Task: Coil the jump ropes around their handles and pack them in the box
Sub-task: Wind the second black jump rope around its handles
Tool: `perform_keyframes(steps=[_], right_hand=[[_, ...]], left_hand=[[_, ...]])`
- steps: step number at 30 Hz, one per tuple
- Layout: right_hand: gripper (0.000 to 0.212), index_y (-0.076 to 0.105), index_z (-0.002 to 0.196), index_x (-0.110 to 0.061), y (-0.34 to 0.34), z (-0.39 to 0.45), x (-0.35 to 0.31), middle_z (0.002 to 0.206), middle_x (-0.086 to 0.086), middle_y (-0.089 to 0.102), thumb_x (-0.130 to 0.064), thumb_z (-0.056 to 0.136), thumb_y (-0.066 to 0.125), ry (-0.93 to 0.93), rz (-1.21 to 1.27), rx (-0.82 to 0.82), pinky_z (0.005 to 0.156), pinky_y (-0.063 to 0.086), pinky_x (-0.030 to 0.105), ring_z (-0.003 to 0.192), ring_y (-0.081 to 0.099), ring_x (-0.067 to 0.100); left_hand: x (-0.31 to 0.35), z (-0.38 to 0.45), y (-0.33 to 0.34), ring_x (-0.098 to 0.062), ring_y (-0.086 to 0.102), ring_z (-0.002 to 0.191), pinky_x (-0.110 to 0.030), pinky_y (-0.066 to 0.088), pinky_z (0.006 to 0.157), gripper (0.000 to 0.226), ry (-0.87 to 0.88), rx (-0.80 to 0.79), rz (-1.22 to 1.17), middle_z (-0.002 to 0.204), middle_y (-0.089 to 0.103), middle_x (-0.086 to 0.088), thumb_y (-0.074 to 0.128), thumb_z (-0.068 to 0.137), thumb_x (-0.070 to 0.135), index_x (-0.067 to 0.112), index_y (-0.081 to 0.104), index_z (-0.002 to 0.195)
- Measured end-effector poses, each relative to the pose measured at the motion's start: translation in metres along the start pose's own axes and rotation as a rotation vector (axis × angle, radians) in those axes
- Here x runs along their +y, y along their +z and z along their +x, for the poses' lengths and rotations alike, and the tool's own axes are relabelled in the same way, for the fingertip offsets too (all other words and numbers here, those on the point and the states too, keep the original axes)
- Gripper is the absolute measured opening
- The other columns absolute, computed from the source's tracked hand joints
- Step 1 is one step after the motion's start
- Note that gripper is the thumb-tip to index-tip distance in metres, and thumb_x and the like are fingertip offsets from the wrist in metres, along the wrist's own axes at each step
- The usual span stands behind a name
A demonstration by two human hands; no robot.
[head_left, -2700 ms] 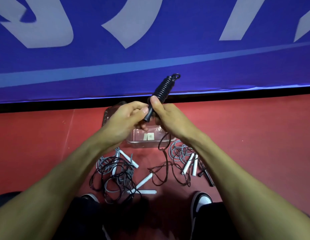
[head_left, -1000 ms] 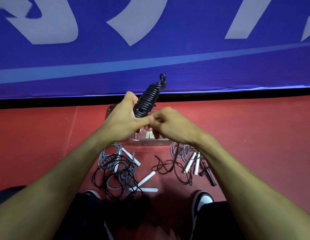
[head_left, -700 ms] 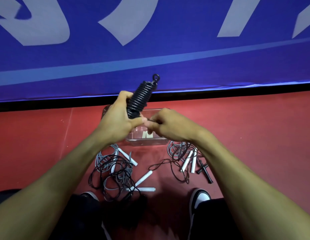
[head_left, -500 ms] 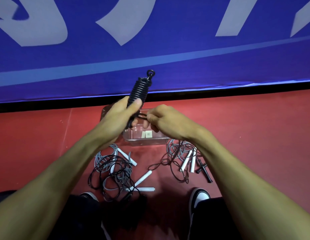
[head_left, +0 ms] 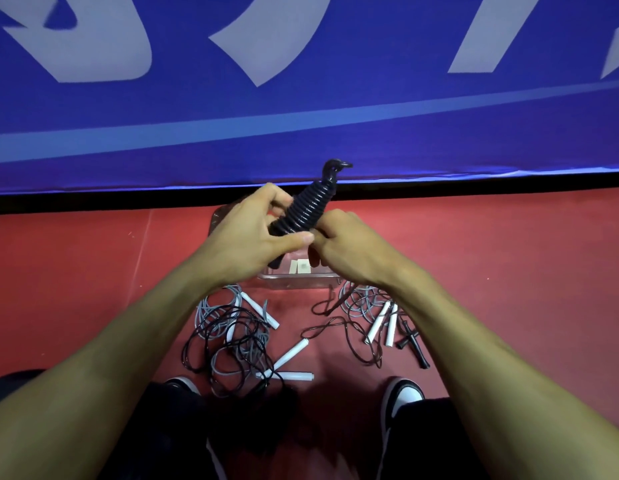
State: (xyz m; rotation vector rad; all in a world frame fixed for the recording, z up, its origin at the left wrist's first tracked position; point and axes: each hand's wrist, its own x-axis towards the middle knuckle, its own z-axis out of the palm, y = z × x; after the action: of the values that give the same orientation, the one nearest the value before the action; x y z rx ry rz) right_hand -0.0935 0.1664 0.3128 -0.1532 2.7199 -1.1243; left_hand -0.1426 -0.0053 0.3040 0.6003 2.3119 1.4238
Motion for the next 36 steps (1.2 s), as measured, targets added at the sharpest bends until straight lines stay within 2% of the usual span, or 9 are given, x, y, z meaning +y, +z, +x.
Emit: perform_keyframes(steps=[4, 7, 11, 15, 19, 22, 27, 32, 36], right_hand=[[0.04, 0.071, 0.088, -0.01, -0.002, 0.0, 0.014, 0.078, 0.007, 0.067, -0.03, 0.106, 0.042, 0.126, -0.142, -0.112, 0.076, 0.05, 0.035, 0.08, 0.064, 0.027], [0.038, 0.07, 0.078, -0.018, -0.008, -0.003, 0.012, 0.068, 0.001, 0.061, -0.032, 0.105, 0.047, 0.073, -0.14, -0.101, 0.064, 0.039, 0.029, 0.065, 0.057, 0.015], [0.036, 0.061, 0.068, -0.022, -0.013, -0.003, 0.004, 0.057, -0.009, 0.056, -0.024, 0.103, 0.053, -0.043, -0.018, -0.063, 0.05, 0.035, 0.013, 0.048, 0.053, -0.002], [0.03, 0.068, 0.076, -0.013, -0.011, -0.002, 0.002, 0.053, -0.01, 0.051, -0.019, 0.102, 0.054, -0.068, 0.1, -0.031, 0.052, 0.036, 0.018, 0.046, 0.048, 0.002], [0.03, 0.069, 0.076, -0.013, -0.007, 0.0, 0.002, 0.05, -0.01, 0.048, -0.019, 0.102, 0.054, -0.045, 0.106, 0.02, 0.051, 0.031, 0.019, 0.046, 0.044, 0.002], [0.037, 0.067, 0.078, -0.019, -0.001, -0.002, 0.0, 0.049, -0.022, 0.054, -0.026, 0.106, 0.045, 0.01, 0.062, 0.008, 0.056, 0.032, 0.012, 0.053, 0.049, -0.008], [0.038, 0.07, 0.087, -0.015, -0.002, -0.003, 0.003, 0.065, -0.015, 0.052, -0.024, 0.107, 0.039, 0.079, 0.034, -0.028, 0.059, 0.036, 0.019, 0.062, 0.049, -0.002], [0.042, 0.073, 0.081, -0.014, -0.004, 0.001, 0.008, 0.06, -0.005, 0.054, -0.03, 0.106, 0.044, 0.108, -0.044, 0.007, 0.056, 0.037, 0.024, 0.059, 0.053, 0.007], [0.047, 0.074, 0.077, -0.014, -0.002, 0.002, 0.007, 0.056, -0.003, 0.054, -0.031, 0.107, 0.042, 0.092, -0.017, 0.034, 0.054, 0.038, 0.027, 0.054, 0.053, 0.011]], left_hand=[[0.001, -0.003, -0.002, -0.014, 0.063, 0.084, -0.03, 0.046, 0.074, 0.045, 0.001, 0.08, 0.227, 0.094, 0.066, 0.006, 0.085, 0.077, 0.031, 0.022, 0.047, 0.1], [0.005, -0.002, -0.002, -0.02, 0.061, 0.07, -0.034, 0.046, 0.062, 0.046, -0.042, 0.14, 0.266, 0.085, 0.067, -0.001, 0.082, 0.079, 0.022, 0.015, 0.042, 0.1], [0.007, -0.002, 0.001, -0.028, 0.07, 0.062, -0.039, 0.058, 0.06, 0.044, -0.104, 0.124, -0.138, 0.092, 0.07, -0.022, 0.075, 0.087, 0.004, 0.014, 0.034, 0.101], [0.004, 0.0, 0.002, -0.017, 0.049, 0.048, -0.031, 0.042, 0.047, 0.041, -0.071, 0.099, -0.244, 0.061, 0.058, -0.001, 0.077, 0.089, 0.014, 0.011, 0.04, 0.108], [0.007, 0.001, 0.007, -0.013, 0.048, 0.054, -0.023, 0.041, 0.051, 0.034, -0.103, 0.065, -0.314, 0.064, 0.057, -0.004, 0.058, 0.102, 0.027, -0.005, 0.054, 0.114], [0.011, -0.002, 0.013, -0.012, 0.053, 0.06, -0.028, 0.038, 0.059, 0.024, -0.151, 0.006, -0.482, 0.073, 0.06, -0.004, 0.041, 0.107, 0.023, 0.003, 0.056, 0.112], [0.005, -0.004, 0.006, -0.011, 0.059, 0.077, -0.034, 0.043, 0.073, 0.017, -0.075, -0.127, -0.253, 0.089, 0.066, -0.007, 0.052, 0.101, 0.019, 0.011, 0.062, 0.113], [0.007, -0.001, 0.004, -0.014, 0.063, 0.078, -0.03, 0.055, 0.077, 0.015, -0.037, 0.011, -0.244, 0.087, 0.069, 0.0, 0.065, 0.095, 0.002, 0.014, 0.069, 0.103], [0.006, 0.001, 0.005, -0.019, 0.065, 0.076, -0.039, 0.064, 0.074, 0.016, -0.104, 0.081, -0.29, 0.083, 0.064, -0.003, 0.075, 0.087, 0.005, 0.009, 0.066, 0.099]])
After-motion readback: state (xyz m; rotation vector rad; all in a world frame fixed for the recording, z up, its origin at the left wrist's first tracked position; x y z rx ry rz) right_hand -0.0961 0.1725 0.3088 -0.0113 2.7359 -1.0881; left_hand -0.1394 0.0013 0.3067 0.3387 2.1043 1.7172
